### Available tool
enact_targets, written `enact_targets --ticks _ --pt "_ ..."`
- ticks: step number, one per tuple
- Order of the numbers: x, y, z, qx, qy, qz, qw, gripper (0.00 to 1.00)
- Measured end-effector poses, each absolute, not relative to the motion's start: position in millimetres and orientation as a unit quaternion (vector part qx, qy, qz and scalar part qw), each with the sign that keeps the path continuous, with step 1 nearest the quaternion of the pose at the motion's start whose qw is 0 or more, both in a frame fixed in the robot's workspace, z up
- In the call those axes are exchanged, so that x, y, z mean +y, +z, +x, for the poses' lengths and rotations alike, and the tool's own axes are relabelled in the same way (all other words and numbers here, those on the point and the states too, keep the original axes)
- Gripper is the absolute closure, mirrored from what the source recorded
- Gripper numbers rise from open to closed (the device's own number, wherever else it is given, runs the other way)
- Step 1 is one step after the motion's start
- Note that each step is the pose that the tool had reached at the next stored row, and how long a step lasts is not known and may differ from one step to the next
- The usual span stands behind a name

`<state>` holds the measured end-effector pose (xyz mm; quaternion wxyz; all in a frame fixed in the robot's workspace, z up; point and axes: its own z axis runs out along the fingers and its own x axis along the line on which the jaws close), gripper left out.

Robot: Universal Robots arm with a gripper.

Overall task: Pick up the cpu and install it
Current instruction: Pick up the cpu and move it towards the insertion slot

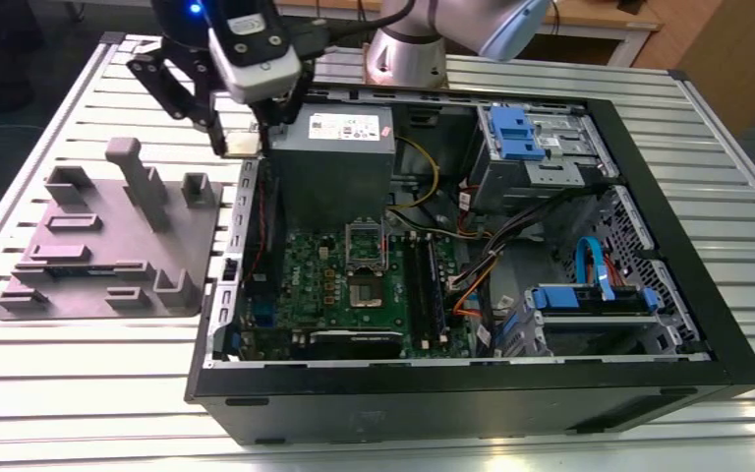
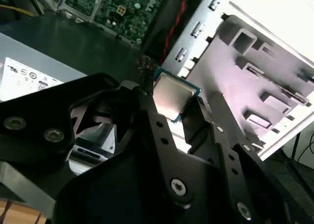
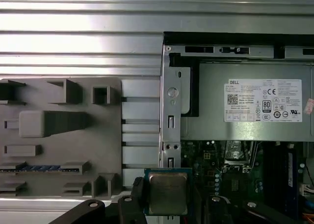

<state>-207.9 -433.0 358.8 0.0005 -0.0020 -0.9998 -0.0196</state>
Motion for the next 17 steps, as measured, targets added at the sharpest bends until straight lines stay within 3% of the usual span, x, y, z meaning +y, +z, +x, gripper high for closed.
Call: enact_targets --ticks 17 --pt "-433 358 -142 -1.000 -0.020 -0.002 0.002 0.53"
